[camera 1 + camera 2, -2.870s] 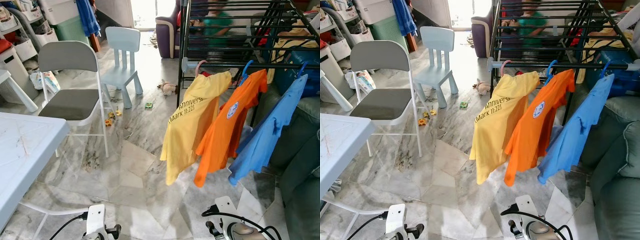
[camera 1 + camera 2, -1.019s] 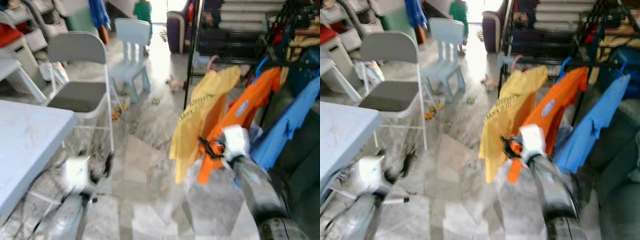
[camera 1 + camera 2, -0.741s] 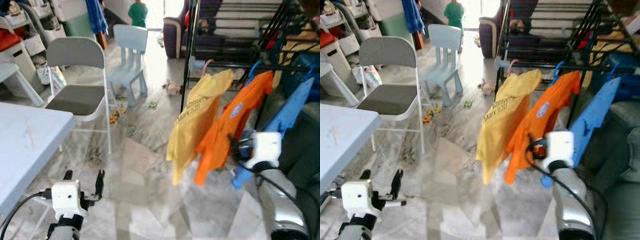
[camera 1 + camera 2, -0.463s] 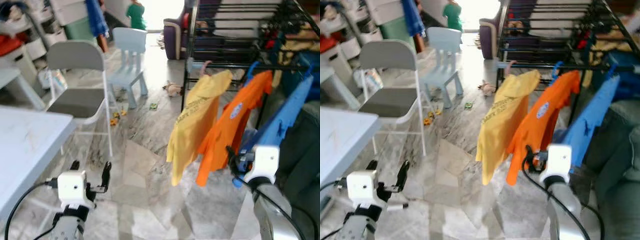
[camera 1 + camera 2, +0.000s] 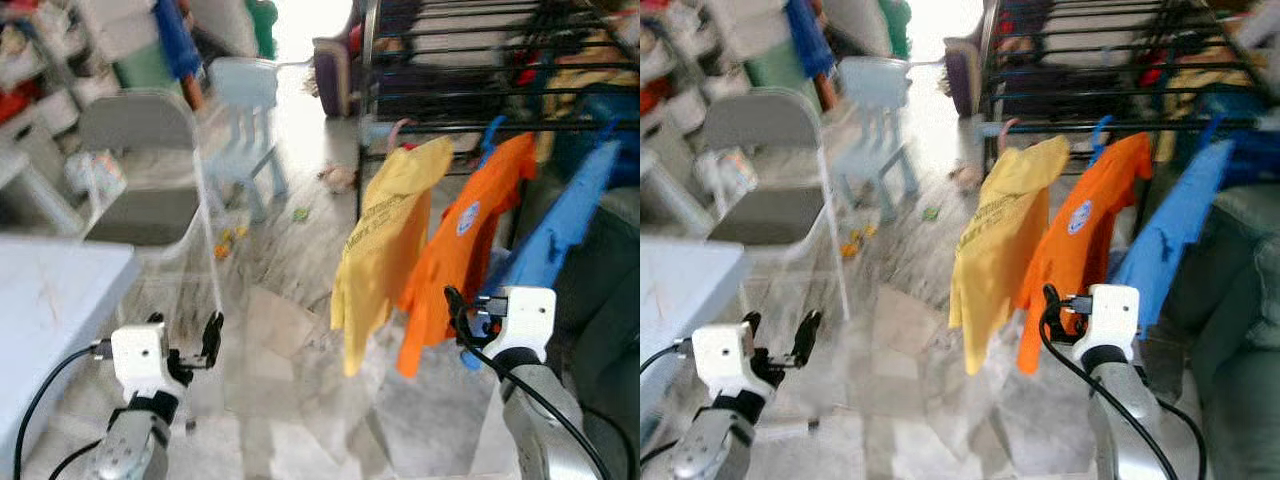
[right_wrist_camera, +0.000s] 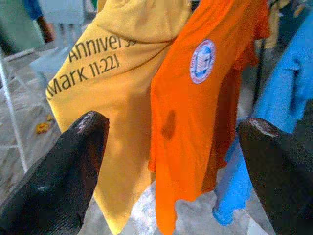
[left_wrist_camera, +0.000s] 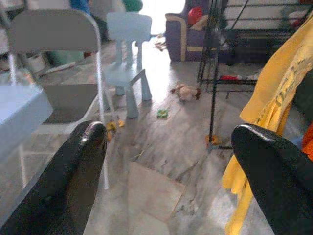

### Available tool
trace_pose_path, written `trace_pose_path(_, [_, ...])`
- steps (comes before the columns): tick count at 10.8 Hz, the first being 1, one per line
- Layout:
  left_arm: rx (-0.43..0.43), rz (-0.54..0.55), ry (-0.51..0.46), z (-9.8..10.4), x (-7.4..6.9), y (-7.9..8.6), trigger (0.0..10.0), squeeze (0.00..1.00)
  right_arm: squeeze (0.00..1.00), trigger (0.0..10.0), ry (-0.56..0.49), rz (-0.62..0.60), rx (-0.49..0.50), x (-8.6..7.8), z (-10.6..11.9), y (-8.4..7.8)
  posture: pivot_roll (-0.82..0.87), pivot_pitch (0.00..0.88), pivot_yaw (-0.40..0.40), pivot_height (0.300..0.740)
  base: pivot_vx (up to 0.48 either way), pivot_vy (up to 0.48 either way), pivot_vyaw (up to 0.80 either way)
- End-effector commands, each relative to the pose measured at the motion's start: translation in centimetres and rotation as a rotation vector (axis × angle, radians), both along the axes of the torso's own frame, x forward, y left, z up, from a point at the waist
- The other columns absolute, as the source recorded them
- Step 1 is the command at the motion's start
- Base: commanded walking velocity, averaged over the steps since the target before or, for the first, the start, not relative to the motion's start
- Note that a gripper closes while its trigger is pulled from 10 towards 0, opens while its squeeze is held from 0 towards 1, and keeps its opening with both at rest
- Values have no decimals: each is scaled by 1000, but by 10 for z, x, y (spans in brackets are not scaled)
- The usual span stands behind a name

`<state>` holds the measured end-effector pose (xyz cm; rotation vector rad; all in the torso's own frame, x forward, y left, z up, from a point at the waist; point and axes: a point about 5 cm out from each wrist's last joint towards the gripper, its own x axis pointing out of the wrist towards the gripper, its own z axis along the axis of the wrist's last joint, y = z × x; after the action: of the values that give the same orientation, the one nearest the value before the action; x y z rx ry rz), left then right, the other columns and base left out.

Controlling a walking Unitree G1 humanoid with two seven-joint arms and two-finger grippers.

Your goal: Hang hanger

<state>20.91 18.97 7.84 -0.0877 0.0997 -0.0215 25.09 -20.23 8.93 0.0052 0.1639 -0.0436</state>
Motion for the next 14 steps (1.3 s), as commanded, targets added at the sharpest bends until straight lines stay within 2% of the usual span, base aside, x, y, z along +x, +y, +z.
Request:
trace_pose_path(1, [2, 1, -4, 5, 2, 3, 10000, 0, 0, 10000, -5, 20, 11, 0, 4, 10, -115, 0, 106, 740, 0, 375, -800])
trace_pose_path(3, [-18, -25, 3, 5, 5, -4, 10000, 0, 0, 10000, -6, 15, 18, 3, 5, 12, -121, 0, 115, 740, 0, 428, -681])
trace_pose_path(7, [-17, -78, 6, 9, 10, -16, 10000, 0, 0, 10000, -9, 7, 21, 5, 7, 16, -122, 0, 115, 740, 0, 444, 0])
trace_pose_path(9, [-8, -64, 21, 0, 14, -19, 10000, 0, 0, 10000, 2, 14, 21, 15, 2, 22, -120, 0, 62, 740, 0, 0, 0])
trace_pose_path(10, [2, -40, -1, 5, 23, -19, 10000, 0, 0, 10000, 4, 23, 17, 25, 7, 27, -125, 0, 11, 740, 0, 0, 0])
trace_pose_path(11, [17, -38, -17, 8, 27, -18, 10000, 0, 0, 10000, 2, 26, 16, 32, 9, 29, -121, 0, 2, 740, 0, 0, 0])
trace_pose_path(12, [-8, -42, -22, 8, 28, -17, 10000, 0, 0, 10000, 16, 9, 15, 37, 6, 31, -103, 0, 11, 740, 0, 0, 0])
trace_pose_path(13, [-24, -69, -16, 9, 26, -16, 10000, 0, 0, 10000, 31, 6, 0, 40, 2, 35, -92, 0, 44, 740, 0, 0, -581])
trace_pose_path(14, [-25, -79, 1, 6, 22, -16, 10000, 0, 0, 10000, 37, -8, 8, 41, -2, 33, -80, 0, 61, 740, 0, 0, -800])
